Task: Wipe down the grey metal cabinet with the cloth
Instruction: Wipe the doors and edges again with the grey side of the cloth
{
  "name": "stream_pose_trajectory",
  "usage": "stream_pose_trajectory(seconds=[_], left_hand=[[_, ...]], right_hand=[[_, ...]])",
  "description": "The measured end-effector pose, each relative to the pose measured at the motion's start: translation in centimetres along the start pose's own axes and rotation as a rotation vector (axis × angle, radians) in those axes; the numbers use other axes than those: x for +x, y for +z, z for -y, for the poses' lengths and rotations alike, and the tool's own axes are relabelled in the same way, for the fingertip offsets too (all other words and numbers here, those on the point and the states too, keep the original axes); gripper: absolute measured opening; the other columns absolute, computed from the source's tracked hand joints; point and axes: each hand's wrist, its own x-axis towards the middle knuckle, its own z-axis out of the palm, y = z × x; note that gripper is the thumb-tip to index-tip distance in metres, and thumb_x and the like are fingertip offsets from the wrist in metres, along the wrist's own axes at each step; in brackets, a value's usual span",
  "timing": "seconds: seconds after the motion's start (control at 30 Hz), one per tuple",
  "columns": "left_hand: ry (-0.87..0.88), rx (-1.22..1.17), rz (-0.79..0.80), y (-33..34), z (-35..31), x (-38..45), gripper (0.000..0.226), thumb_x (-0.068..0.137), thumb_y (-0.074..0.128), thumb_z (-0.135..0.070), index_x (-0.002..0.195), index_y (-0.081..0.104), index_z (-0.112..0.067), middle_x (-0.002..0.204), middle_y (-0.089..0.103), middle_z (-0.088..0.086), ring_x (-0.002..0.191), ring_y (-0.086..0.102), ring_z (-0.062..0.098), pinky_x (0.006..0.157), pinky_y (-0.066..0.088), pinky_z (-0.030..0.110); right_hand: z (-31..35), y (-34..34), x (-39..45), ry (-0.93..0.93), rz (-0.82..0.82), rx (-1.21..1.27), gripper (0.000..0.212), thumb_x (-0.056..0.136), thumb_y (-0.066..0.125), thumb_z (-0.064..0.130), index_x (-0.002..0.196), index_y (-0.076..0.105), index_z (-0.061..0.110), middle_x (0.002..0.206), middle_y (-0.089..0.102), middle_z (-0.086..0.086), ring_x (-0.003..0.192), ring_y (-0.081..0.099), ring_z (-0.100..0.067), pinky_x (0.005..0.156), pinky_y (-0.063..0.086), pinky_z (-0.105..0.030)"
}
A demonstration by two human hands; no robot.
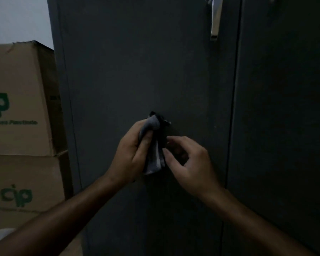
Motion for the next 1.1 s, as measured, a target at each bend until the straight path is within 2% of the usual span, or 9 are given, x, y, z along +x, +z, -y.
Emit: stream_pose_trajectory(seconds=[0.13,0.23,0.43,0.57,0.67,0.77,0.83,1.0,1.1], left_hand=[[-0.284,-0.306,0.064,-0.3,-1.2,0.0,0.032,0.109,0.047,-0.042,0.119,0.065,-0.018,0.119,0.067,0.015,0.102,0.07,0.02,0.085,0.058,0.028],[-0.509,-0.507,0.127,-1.4,-1.2,0.1,0.035,0.099,0.053,-0.042,0.104,0.081,-0.021,0.107,0.079,0.013,0.091,0.077,0.021,0.074,0.061,0.026],[-0.794,-0.564,0.039,-3.2,0.7,-0.6,0.037,0.107,0.048,-0.021,0.092,0.081,-0.01,0.098,0.071,0.017,0.079,0.068,0.03,0.068,0.056,0.03],[-0.934,-0.686,0.142,-3.2,0.8,-1.2,0.044,0.1,0.049,-0.039,0.095,0.086,-0.016,0.106,0.08,0.011,0.086,0.079,0.024,0.066,0.061,0.032],[-0.979,-0.706,0.196,-3.6,1.0,-1.3,0.062,0.088,0.06,-0.07,0.112,0.083,-0.018,0.125,0.076,0.012,0.109,0.076,0.029,0.077,0.064,0.037],[-1.037,-0.75,0.327,-4.2,1.1,-1.5,0.104,0.068,0.064,-0.094,0.129,0.074,-0.01,0.143,0.065,0.015,0.132,0.062,0.034,0.11,0.052,0.049],[-1.034,-0.773,0.408,-4.3,1.3,-1.8,0.105,0.068,0.075,-0.086,0.139,0.066,-0.01,0.148,0.058,0.012,0.132,0.057,0.032,0.12,0.041,0.045],[-0.909,-0.441,0.508,-2.9,2.3,-2.9,0.04,0.087,0.079,-0.007,0.12,0.067,0.014,0.119,0.073,0.029,0.103,0.075,0.037,0.092,0.061,0.046],[-0.874,-0.361,0.508,-3.1,2.6,-2.7,0.046,0.08,0.083,-0.011,0.112,0.066,0.017,0.114,0.075,0.028,0.097,0.073,0.037,0.084,0.06,0.041]], right_hand=[[1.0,0.5,0.2,0.388,0.167,0.435,0.03,0.092,0.074,0.026,0.121,0.064,0.028,0.112,0.075,0.013,0.104,0.071,-0.003,0.086,0.06,-0.025],[1.6,0.2,0.2,0.608,0.221,0.61,0.014,0.098,0.067,0.015,0.111,0.068,0.02,0.1,0.079,0.0,0.092,0.077,-0.016,0.068,0.061,-0.027],[1.3,-1.4,0.4,0.692,0.094,0.562,0.016,0.099,0.058,0.004,0.099,0.072,0.009,0.087,0.077,-0.013,0.067,0.068,-0.016,0.053,0.053,-0.028],[0.9,-1.7,0.0,0.709,0.128,0.605,0.017,0.101,0.054,0.006,0.098,0.07,0.012,0.084,0.073,-0.005,0.069,0.065,-0.015,0.054,0.049,-0.027],[0.7,-1.5,-0.4,0.751,0.141,0.624,0.022,0.103,0.051,0.01,0.093,0.069,0.021,0.084,0.072,-0.002,0.072,0.065,-0.017,0.055,0.051,-0.03],[0.3,-1.6,-0.6,0.783,0.165,0.616,0.027,0.103,0.047,0.011,0.092,0.068,0.024,0.082,0.071,0.0,0.068,0.064,-0.013,0.051,0.05,-0.026],[0.3,-1.6,-0.9,0.79,0.181,0.599,0.025,0.102,0.047,0.01,0.095,0.068,0.021,0.082,0.069,-0.002,0.067,0.062,-0.014,0.049,0.049,-0.025],[0.0,-1.2,-1.6,0.886,0.321,0.59,0.028,0.104,0.048,0.03,0.1,0.073,0.018,0.088,0.075,0.0,0.077,0.068,-0.015,0.061,0.053,-0.023],[0.0,-1.1,-2.7,0.81,0.586,0.604,0.031,0.095,0.063,0.056,0.109,0.076,0.033,0.11,0.078,0.005,0.103,0.074,-0.014,0.085,0.059,-0.028]])
